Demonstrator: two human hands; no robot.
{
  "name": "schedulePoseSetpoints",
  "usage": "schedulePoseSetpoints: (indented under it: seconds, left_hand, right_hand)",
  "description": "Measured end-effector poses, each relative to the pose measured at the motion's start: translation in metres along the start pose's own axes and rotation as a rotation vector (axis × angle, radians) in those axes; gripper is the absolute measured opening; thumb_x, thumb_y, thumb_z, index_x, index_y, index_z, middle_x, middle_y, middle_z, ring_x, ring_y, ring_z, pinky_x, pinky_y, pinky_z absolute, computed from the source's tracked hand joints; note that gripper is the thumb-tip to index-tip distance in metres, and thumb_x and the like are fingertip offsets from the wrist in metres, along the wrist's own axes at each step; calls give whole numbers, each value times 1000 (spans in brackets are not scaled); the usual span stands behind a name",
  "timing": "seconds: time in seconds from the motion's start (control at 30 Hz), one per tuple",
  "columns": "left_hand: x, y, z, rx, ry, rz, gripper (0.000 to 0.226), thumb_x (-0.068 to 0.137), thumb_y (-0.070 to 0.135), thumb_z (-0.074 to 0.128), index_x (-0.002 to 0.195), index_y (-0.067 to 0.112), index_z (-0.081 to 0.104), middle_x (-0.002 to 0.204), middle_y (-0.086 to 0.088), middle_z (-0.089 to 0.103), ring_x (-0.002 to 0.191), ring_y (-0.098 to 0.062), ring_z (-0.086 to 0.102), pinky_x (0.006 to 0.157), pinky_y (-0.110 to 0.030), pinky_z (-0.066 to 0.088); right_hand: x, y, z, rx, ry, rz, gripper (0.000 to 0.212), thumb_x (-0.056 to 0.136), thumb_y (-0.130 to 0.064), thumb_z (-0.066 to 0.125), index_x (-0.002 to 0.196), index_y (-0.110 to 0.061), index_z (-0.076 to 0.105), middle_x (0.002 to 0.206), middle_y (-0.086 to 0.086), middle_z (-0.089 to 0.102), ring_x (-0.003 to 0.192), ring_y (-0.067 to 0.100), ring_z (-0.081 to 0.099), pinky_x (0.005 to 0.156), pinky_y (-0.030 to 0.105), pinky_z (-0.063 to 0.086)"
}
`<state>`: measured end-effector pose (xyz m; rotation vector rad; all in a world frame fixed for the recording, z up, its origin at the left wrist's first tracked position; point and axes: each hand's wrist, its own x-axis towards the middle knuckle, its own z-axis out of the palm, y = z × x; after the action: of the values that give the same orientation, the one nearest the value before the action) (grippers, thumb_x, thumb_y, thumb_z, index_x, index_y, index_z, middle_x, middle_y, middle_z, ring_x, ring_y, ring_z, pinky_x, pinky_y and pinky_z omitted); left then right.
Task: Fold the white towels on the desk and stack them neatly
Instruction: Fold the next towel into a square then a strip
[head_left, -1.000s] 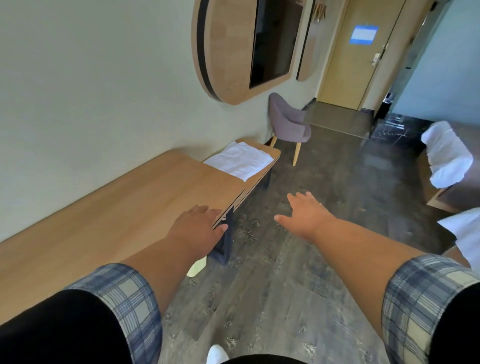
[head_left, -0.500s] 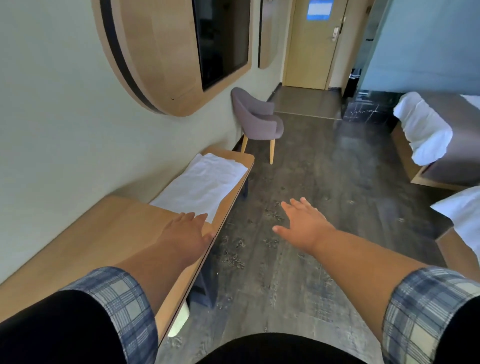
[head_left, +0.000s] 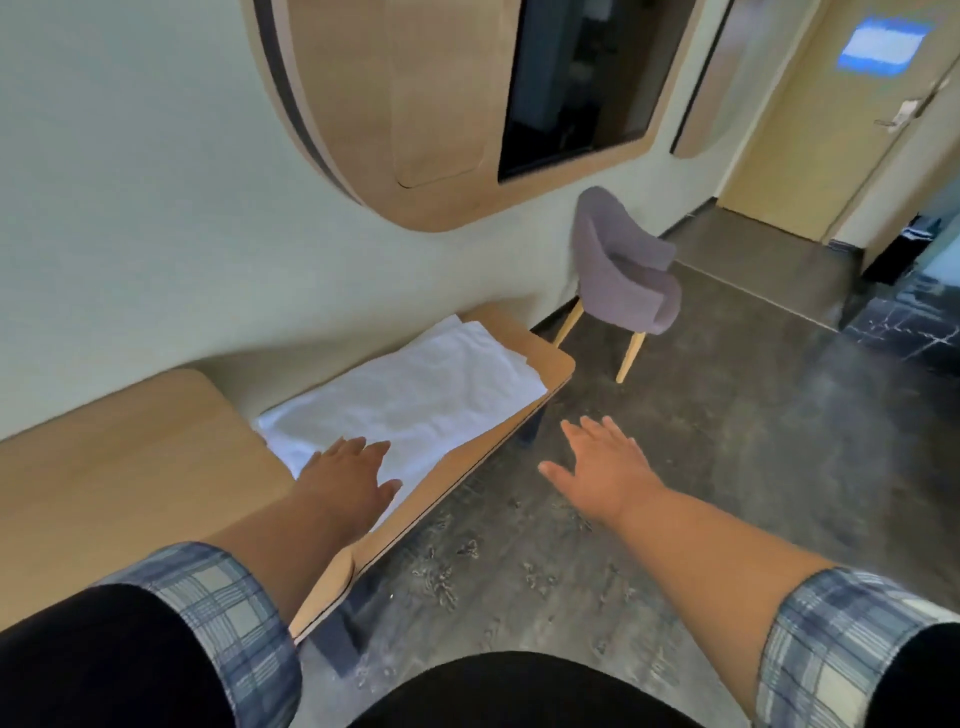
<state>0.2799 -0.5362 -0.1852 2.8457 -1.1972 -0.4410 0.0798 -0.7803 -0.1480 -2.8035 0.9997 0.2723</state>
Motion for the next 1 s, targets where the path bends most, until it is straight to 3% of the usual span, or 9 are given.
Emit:
schedulePoseSetpoints:
  seconds: [0.2,0.47,0.7,0.87,1.0]
  left_hand:
    - [32,3,22,-137,-10,-173,64,99,54,40,155,26,25,160,-6,28,146,-25,24,117,-41,22]
    - [165,-50,32,-284,20,-342,63,97,55,44,153,30,28,159,-3,30,143,-27,32,114,-44,28]
    - [334,-80,101,-374,-16,-424,61,99,47,45,153,24,28,159,-6,29,145,-25,25,116,-41,24]
    - [399,-95,182,-356,-84,-470,65,100,47,42,156,22,18,163,-9,14,150,-27,11,121,-43,15]
    - [439,-121,233,-337,-6,-511,65,101,46,40,157,25,14,165,-7,6,151,-26,0,122,-42,6]
  right_hand:
    - [118,-9,4,-72,-122,-188,78,96,-66,38,157,-21,21,164,3,20,152,29,9,120,51,20]
    - [282,-86,61,-52,-253,-420,75,97,-64,37,158,-26,16,167,3,9,153,28,-1,123,48,7]
    - [426,-109,139,-62,-288,-426,73,97,-62,40,157,-27,18,166,3,12,153,25,3,124,45,10]
    - [506,-134,220,-94,-264,-529,70,98,-58,41,157,-28,17,167,4,6,153,25,-1,124,46,7]
    - [561,-169,297,-23,-171,-536,70,97,-61,33,157,-34,7,167,2,-5,153,23,-8,123,47,-1]
